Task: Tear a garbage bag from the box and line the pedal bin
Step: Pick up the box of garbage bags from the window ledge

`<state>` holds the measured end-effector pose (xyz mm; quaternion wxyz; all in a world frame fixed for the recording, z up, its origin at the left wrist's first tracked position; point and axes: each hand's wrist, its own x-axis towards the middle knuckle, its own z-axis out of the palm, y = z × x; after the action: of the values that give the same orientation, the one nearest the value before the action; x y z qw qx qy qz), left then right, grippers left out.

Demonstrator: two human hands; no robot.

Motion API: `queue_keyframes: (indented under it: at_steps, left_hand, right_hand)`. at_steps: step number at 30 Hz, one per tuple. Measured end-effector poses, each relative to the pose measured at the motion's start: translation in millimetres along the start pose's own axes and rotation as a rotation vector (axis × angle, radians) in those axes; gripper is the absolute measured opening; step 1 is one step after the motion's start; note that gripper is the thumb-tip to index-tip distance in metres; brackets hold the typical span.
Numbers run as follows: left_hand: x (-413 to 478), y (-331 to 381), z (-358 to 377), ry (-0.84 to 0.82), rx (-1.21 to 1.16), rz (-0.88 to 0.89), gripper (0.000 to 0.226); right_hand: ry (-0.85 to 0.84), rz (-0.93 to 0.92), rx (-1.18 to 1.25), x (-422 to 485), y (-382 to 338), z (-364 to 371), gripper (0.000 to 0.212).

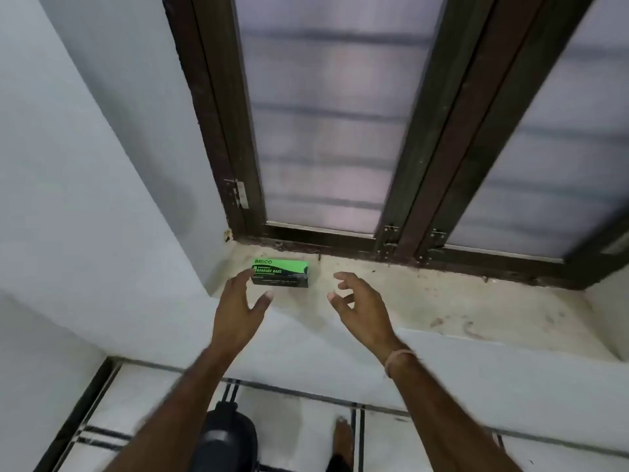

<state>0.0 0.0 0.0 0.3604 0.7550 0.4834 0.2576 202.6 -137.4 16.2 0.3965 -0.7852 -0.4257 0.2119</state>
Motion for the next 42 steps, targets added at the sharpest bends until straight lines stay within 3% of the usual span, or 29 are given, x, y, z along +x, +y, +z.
queue_keyframes:
  at_steps: [8,11,15,24,31,34,37,39,42]
  left_hand:
    - [71,-21,30,-0.101,0.205,-0.008,0.078]
    - [86,-32,36,-0.133,0.227,-0.019,0.073]
    - [91,-39,40,-0.139,0.182,-0.005,0.060]
    - [89,-25,24,-0.134,-0.271,0.027,0.057]
    - [89,-30,7,-0.228,-0.450,-0.020,0.057]
    - [90,-24,4,-0.225,-0.499,-0.024,0.049]
    - [91,-21,1,-0.224,-0.493,-0.008,0.050]
    - [93,-18,-1,-0.239,-0.482,0.011,0.051]
    - [93,-13,-3,-0.252,-0.493,0.038,0.057]
  right_hand:
    - [-0.253,-0.032,-0.027,90,15,36,0.065]
    - [-0.314,-0.051,-0.039,108,22,50,0.071]
    - [-0.278,-0.034,-0.017,117,30,58,0.057]
    - [-0.142,0.013,0.364,111,13,39,0.042]
    - [-0.130,0.143,0.694,100,8,21,0.032]
    - [0.004,0.115,0.510,96,11,20,0.029]
    - [0.118,-0.079,0.213,90,10,17,0.036]
    - [0.085,-0.190,0.172,87,3,16,0.036]
    - [-0.034,-0.143,0.230,85,-6,15,0.044]
